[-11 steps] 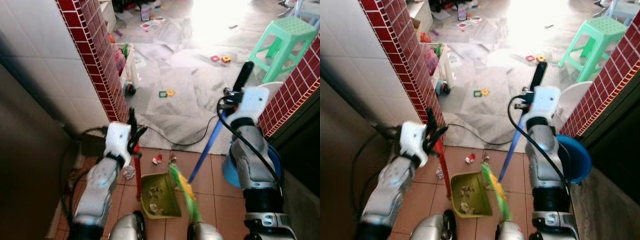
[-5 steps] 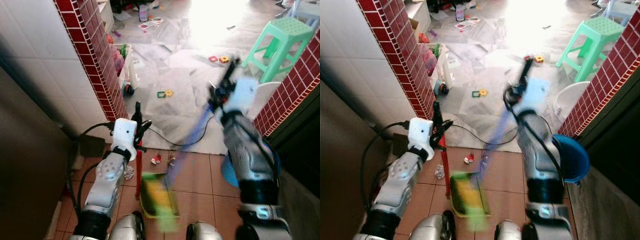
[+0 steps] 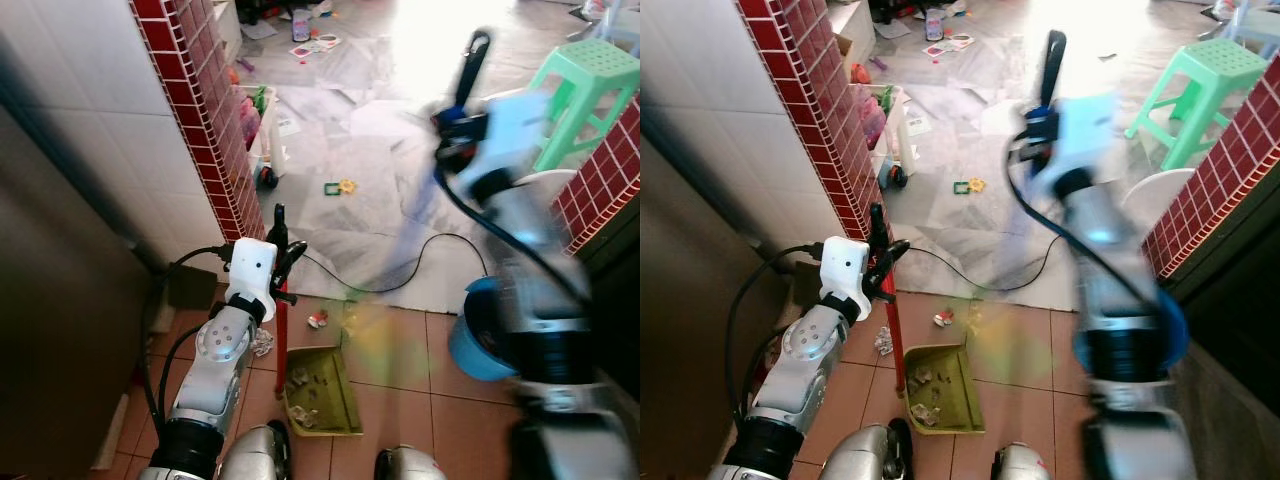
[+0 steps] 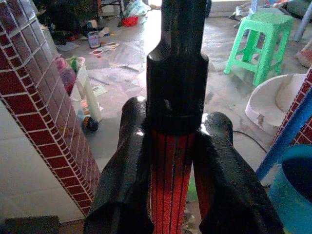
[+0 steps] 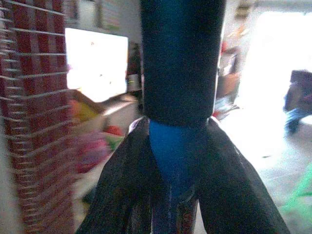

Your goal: Sweep floor

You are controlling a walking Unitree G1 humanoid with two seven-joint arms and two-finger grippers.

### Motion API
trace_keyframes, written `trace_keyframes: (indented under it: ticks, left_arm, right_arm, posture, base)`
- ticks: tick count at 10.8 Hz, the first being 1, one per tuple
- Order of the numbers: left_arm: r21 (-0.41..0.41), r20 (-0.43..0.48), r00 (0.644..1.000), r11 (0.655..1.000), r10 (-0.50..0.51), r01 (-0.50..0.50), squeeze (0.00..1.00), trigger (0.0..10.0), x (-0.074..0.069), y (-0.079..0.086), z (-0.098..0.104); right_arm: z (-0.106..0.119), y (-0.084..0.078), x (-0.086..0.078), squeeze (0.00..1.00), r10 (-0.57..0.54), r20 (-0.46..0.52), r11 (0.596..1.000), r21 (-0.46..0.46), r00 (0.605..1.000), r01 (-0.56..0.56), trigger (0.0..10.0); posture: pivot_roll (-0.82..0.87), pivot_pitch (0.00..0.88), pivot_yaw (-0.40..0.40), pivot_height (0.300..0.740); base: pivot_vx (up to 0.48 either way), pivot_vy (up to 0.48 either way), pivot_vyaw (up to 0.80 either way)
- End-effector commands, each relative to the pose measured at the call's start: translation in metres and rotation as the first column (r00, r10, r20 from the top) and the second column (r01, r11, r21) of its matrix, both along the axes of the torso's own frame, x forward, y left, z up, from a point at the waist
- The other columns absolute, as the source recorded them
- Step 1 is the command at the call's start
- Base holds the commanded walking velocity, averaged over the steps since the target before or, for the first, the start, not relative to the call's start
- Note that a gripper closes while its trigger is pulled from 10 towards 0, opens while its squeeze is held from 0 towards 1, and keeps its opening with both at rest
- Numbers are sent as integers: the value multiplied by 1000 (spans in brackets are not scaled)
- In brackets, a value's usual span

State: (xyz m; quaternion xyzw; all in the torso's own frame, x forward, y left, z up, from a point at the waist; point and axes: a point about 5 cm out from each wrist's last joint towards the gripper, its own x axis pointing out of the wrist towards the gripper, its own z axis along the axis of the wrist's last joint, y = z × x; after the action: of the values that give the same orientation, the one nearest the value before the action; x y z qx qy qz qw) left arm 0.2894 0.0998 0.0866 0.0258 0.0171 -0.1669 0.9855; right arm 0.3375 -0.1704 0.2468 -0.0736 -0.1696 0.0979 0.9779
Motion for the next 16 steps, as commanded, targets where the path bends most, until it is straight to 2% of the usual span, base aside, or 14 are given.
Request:
trace_keyframes:
  ticks: [1,3,4,5,7,8,10,11,14,16]
  left_arm:
    - [9,-10,1000,1000,-9,9,0,10000,0,0,-3]
    - [12,-5,1000,1000,-12,12,0,10000,0,2,-2]
    - [1,0,1000,1000,-12,12,0,10000,-1,4,1]
    - [-62,24,1000,998,2,0,0,10000,-3,8,15]
    - [-90,69,998,996,11,-5,0,10000,-2,12,30]
    - [-100,85,996,995,-6,14,0,10000,-2,10,34]
    - [-101,78,997,995,-18,26,0,10000,-6,12,32]
    - [-82,74,997,996,-29,35,0,10000,-9,16,29]
    - [-88,15,1000,996,-12,13,0,10000,-17,26,12]
    - [-103,26,999,994,-27,29,0,10000,-15,14,14]
  right_arm:
    - [11,2,1,0,7,59,1000,17,998,-8,10000]
    - [-3,-6,0,0,-63,43,998,0,997,63,10000]
    - [-21,-10,0,0,-124,-14,992,30,992,124,10000]
    - [-56,-18,-3,0,-219,-142,965,113,965,235,10000]
    - [-74,-17,-6,0,-232,-188,955,144,954,260,10000]
    - [-90,-17,-8,0,-246,-231,942,171,941,288,10000]
    - [-96,-14,-8,0,-238,-220,951,143,946,273,10000]
    - [-99,-16,-8,0,-251,-202,957,92,947,273,10000]
    - [-108,-22,-10,0,-275,-209,950,90,939,298,10000]
    - [-109,-18,-11,0,-255,-188,959,76,949,272,10000]
  posture:
    - [-107,87,38,740]
    - [-105,82,42,740]
    - [-106,81,44,740]
    - [-99,75,50,740]
    - [-75,50,58,740]
    - [-70,20,62,740]
    - [-75,0,60,740]
    - [-71,0,53,740]
    - [-87,0,65,740]
    - [-90,0,56,740]
  base:
    - [0,0,0]
    - [0,0,0]
    - [0,0,0]
    - [0,0,0]
    - [0,0,0]
    - [0,0,0]
    - [0,0,0]
    - [0,0,0]
    - [0,82,-800]
    - [0,480,-800]
